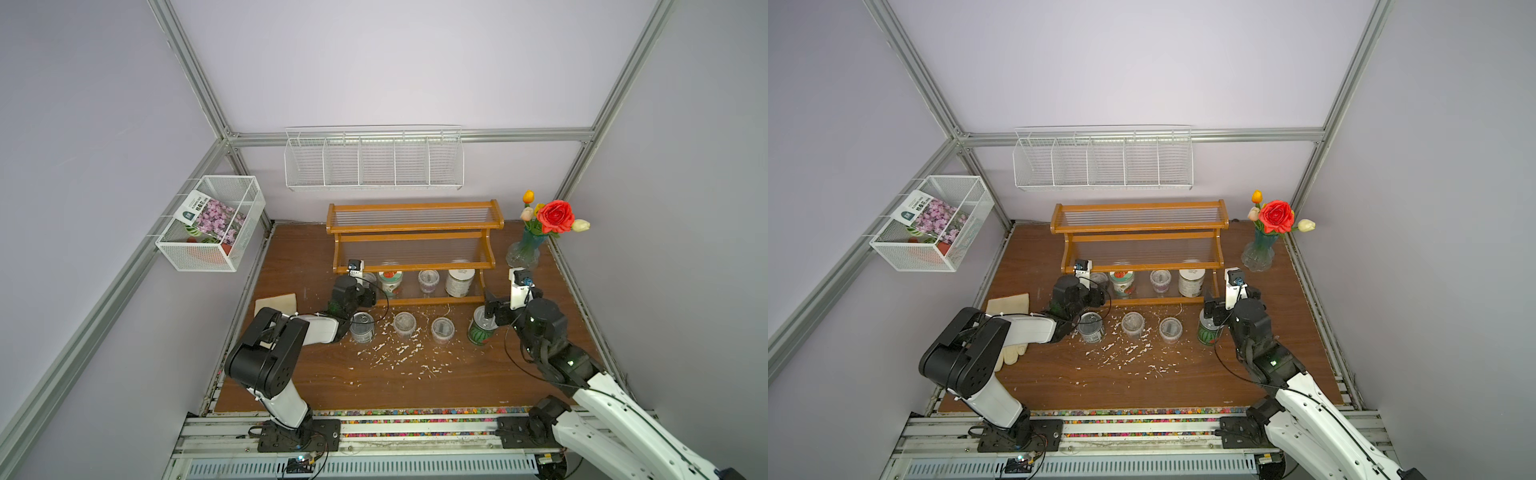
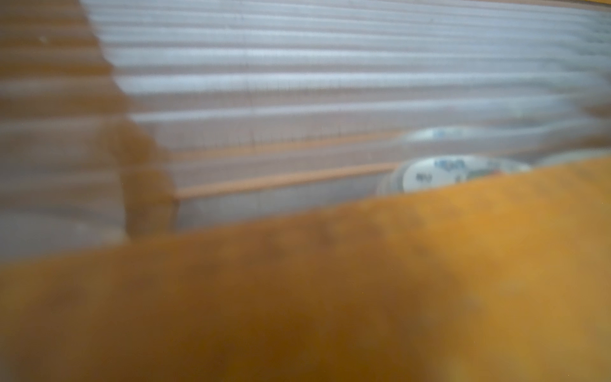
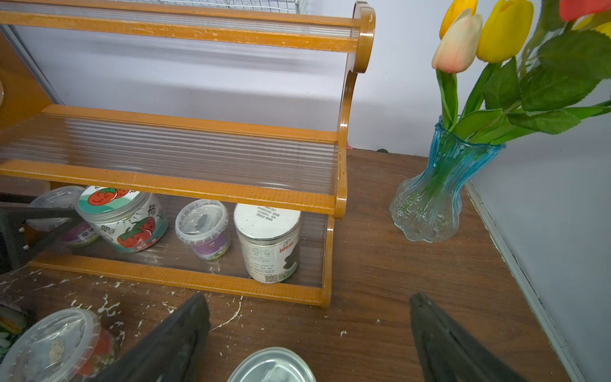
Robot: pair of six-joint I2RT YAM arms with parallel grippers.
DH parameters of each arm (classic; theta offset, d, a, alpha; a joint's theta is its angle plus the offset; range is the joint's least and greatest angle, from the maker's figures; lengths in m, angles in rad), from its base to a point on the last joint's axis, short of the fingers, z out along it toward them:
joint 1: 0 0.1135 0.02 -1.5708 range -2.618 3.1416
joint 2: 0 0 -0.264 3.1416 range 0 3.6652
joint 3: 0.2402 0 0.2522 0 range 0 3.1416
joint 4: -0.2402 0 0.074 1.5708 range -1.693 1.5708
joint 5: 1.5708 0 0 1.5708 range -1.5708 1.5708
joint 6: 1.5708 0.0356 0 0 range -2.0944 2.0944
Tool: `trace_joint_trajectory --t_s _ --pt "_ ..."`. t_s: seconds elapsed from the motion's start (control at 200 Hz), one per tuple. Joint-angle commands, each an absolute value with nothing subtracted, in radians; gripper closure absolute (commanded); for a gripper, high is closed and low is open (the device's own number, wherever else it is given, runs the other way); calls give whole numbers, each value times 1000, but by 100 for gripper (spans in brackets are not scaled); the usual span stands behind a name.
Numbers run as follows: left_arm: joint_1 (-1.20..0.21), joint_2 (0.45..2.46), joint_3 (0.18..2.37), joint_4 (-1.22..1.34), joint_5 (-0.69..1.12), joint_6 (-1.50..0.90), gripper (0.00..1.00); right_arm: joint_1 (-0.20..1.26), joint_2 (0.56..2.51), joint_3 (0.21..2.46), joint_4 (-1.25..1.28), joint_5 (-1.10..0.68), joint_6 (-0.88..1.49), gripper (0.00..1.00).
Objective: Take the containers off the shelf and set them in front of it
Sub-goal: 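Pick up a container from the shelf, then place the container at the center of the board.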
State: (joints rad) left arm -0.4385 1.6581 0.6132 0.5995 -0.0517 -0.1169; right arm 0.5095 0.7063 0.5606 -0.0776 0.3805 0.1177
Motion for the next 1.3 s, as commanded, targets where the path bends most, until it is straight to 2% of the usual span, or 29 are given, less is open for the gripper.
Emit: trace_joint_trajectory --t_s 0.0,0.465,0.81,0.95,1.125,1.295 --pt "-433 1592 590 556 -41 -97 36 502 707 576 -48 366 109 3" --pt "-435 1397 556 370 76 -134 37 501 704 596 -67 351 99 3" --pt "-504 1089 511 110 50 -163 38 500 710 612 -84 321 92 3" --pt "-596 970 533 -42 -4 -221 38 500 713 620 -83 285 85 3" --pt "-775 842 551 -244 -142 -326 38 501 718 637 -99 210 70 3" --pt "-926 780 555 -412 -232 -443 38 500 723 648 -122 183 53 3"
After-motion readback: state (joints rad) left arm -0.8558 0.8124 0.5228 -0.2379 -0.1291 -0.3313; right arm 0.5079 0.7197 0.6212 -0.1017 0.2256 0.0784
